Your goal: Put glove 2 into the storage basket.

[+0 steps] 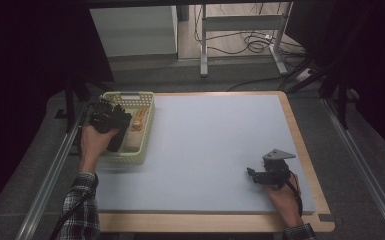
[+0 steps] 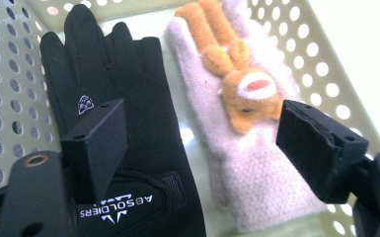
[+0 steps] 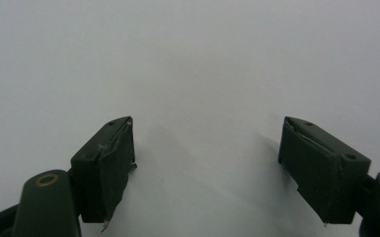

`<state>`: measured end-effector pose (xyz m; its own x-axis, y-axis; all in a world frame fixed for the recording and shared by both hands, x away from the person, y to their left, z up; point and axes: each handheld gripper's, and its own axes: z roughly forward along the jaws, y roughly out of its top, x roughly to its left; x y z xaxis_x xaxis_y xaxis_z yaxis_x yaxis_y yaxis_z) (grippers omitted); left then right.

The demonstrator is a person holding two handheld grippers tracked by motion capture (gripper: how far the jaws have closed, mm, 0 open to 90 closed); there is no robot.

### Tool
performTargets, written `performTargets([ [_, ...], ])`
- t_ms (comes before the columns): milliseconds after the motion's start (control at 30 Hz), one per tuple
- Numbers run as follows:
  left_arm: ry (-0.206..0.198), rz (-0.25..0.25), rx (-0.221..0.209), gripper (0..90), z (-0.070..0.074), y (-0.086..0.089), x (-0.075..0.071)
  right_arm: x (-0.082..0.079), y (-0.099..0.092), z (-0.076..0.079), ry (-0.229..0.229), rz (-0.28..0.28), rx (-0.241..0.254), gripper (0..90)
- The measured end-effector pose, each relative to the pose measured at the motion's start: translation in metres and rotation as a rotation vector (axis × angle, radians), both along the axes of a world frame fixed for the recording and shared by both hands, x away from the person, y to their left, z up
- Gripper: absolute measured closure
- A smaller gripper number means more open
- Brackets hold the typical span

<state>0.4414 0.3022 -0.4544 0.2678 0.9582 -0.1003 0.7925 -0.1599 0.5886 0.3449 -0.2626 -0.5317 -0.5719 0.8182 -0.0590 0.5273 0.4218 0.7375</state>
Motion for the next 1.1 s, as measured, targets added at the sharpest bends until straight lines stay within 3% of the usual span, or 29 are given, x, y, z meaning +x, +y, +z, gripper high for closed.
performTargets([
  [500, -0.038, -0.087, -0.035, 6.3, 0.001, -0.008, -0.014, 0.0, 0.0, 0.0, 0.0, 0.0, 0.0, 21.3],
  [800, -0.063, -0.13, -0.07, 3.3, 0.006, -0.015, -0.025, 0.0, 0.0, 0.0, 0.0, -0.001, 0.0, 21.2],
  [1100, -0.094, -0.17, -0.075, 2.6, 0.012, -0.028, -0.036, 0.0, 0.0, 0.0, 0.0, -0.001, 0.0, 21.2],
])
